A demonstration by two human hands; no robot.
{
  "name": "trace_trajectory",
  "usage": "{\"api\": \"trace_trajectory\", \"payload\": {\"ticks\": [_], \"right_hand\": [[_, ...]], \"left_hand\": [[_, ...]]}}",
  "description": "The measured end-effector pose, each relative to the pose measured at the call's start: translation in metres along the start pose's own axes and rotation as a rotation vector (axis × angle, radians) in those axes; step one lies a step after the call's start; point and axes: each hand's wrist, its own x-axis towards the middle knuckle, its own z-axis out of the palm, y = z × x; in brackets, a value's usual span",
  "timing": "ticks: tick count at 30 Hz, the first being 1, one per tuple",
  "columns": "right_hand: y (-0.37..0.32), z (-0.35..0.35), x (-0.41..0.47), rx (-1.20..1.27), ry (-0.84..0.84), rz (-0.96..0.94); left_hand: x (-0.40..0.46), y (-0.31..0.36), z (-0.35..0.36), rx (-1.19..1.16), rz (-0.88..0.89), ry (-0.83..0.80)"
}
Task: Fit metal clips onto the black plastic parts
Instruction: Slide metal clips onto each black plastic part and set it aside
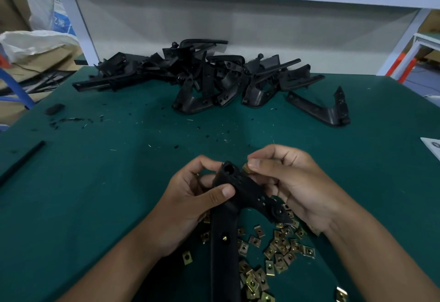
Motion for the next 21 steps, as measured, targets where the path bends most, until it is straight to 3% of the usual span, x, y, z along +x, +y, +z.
{"api": "trace_trajectory", "payload": {"ticks": [21], "right_hand": [[0.0004,-0.0058,-0.0005,-0.121,-0.104,-0.037]], "left_hand": [[-0.0002,0.0009,0.0013,0.039,-0.005,-0.018]]}}
